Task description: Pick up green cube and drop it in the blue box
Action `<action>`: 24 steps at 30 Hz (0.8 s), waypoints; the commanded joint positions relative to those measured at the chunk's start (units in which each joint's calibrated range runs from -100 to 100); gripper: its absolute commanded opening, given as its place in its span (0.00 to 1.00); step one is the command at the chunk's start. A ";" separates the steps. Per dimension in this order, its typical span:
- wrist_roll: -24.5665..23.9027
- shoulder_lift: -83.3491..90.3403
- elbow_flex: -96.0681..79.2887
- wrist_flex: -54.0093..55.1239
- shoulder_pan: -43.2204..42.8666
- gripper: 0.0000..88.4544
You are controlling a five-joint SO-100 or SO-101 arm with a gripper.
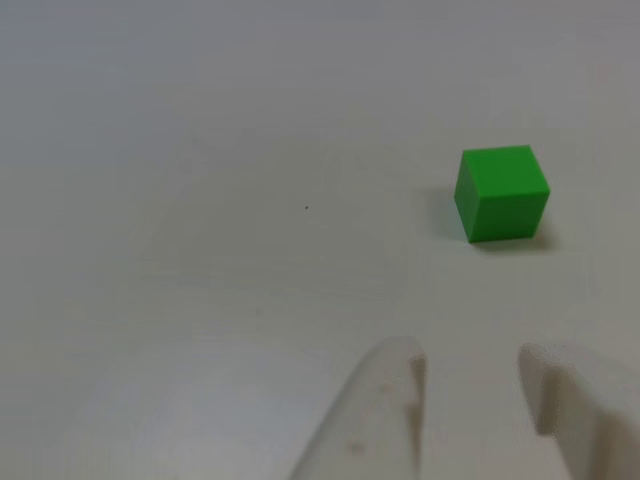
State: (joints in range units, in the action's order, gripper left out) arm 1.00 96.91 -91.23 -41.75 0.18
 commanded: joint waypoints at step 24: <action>0.20 -34.95 33.87 1.10 0.51 0.03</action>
State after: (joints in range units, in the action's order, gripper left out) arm 1.00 64.91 -65.01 -41.75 0.18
